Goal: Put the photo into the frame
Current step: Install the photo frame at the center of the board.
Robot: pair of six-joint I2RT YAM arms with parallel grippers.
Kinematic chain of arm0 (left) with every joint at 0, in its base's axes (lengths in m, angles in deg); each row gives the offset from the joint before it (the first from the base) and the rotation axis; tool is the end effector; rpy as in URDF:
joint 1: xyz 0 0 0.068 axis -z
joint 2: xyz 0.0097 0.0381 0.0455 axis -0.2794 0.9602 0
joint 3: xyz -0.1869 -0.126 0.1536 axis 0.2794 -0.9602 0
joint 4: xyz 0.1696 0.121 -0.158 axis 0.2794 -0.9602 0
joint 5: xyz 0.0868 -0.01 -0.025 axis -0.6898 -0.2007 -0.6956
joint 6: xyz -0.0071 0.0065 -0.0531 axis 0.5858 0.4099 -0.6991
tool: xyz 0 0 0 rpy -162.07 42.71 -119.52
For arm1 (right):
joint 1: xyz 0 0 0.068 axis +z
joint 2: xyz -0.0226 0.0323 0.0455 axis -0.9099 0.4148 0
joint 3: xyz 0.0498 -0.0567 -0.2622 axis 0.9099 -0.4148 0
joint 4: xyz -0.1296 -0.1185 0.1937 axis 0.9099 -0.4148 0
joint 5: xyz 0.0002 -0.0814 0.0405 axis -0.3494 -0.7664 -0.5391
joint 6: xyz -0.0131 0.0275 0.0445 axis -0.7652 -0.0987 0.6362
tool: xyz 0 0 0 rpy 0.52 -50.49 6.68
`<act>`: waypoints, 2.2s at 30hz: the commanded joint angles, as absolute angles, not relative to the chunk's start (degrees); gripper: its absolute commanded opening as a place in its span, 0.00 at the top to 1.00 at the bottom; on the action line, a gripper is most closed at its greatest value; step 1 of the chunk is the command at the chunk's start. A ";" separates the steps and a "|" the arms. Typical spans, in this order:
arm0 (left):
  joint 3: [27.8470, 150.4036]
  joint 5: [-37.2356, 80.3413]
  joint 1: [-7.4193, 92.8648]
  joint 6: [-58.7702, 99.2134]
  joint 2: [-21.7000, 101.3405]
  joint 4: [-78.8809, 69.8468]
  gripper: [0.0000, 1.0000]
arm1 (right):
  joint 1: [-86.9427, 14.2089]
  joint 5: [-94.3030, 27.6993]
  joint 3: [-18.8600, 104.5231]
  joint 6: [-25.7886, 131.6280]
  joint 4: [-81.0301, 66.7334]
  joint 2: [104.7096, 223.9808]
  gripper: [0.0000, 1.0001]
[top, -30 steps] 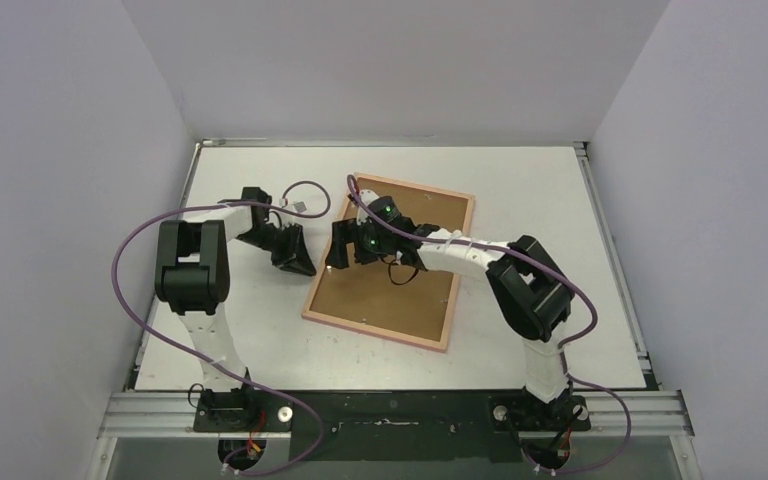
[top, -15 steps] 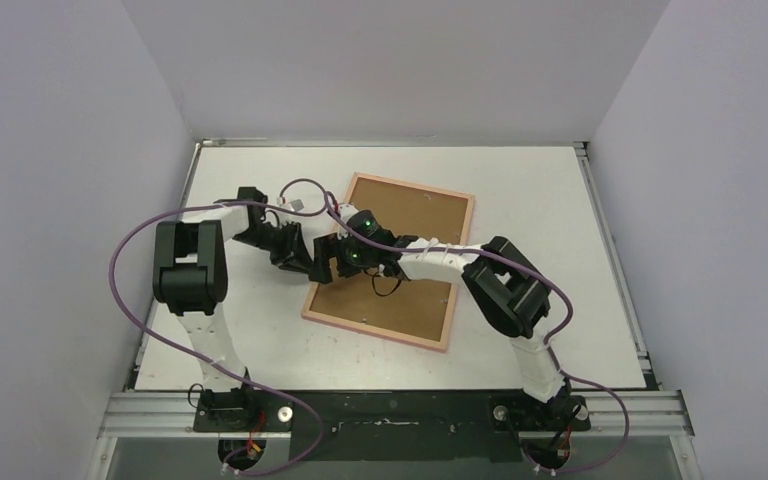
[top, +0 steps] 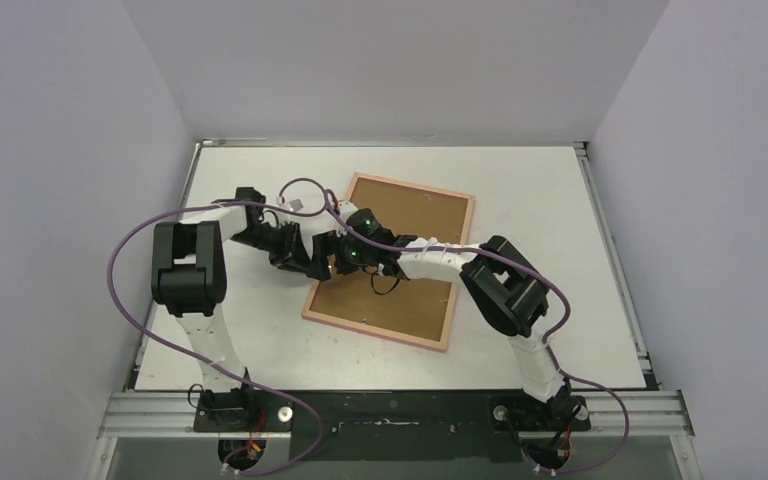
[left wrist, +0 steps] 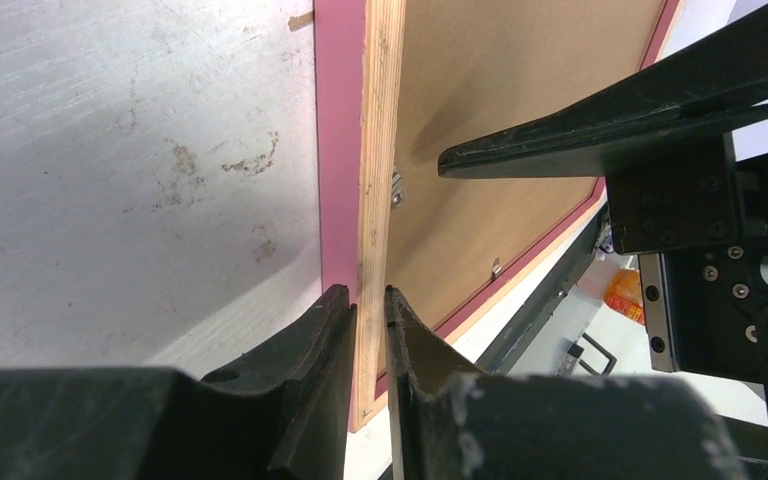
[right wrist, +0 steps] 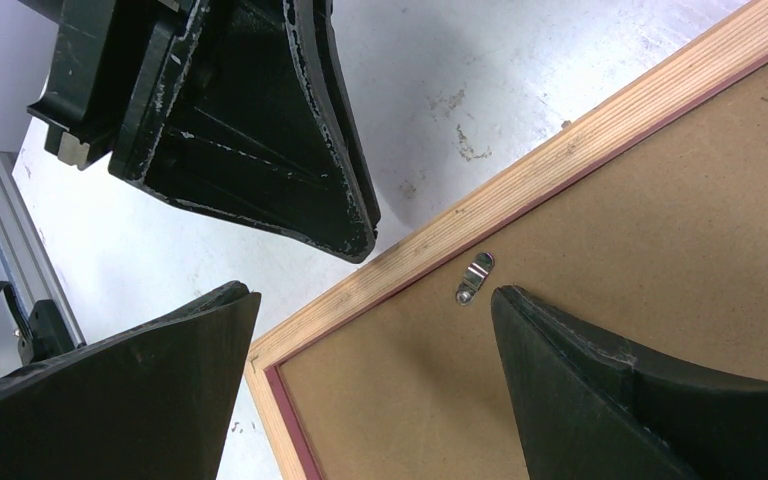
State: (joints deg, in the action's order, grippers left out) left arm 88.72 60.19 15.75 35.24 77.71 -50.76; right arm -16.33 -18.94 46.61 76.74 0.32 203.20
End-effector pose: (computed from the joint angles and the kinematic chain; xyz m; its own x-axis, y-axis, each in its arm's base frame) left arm 0.3551 -0.0230 0.1403 -0.9923 0.0328 -0.1190 0.1092 0.6830 -0.7223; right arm 0.2947 0.3613 0.1694 -0.7732 -0.1720 -0.6104 -0.5943 0.5323 0.6028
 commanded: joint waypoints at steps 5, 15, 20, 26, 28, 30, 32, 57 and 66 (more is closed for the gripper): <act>88.10 60.40 16.99 36.06 78.16 -50.16 0.87 | -16.19 -17.83 49.15 75.86 4.17 205.26 0.10; 87.96 58.88 17.58 35.84 79.45 -49.43 0.89 | -16.12 -17.38 48.24 76.60 5.39 205.80 0.10; 87.80 58.14 17.60 35.63 80.39 -49.02 0.90 | -15.60 -16.79 46.57 76.91 7.21 205.62 0.10; 87.66 57.65 17.54 35.36 80.94 -48.50 0.91 | -15.57 -15.47 45.13 77.94 9.49 205.72 0.10; 87.56 57.35 17.55 35.38 81.02 -48.38 0.91 | -15.53 -15.23 44.94 78.46 9.87 205.62 0.10; 87.49 57.24 17.57 35.23 81.06 -48.30 0.91 | -15.57 -14.87 44.63 79.18 10.50 205.43 0.10; 87.30 57.11 17.54 35.15 80.98 -48.10 0.91 | -15.56 -14.49 44.09 80.04 11.30 205.20 0.10; 86.89 54.86 17.76 35.21 79.46 -47.92 0.94 | -17.86 -17.38 38.30 82.96 14.26 197.97 0.10; 86.68 54.95 17.72 35.23 79.59 -47.84 0.94 | -17.06 -16.62 41.69 82.84 14.10 202.87 0.10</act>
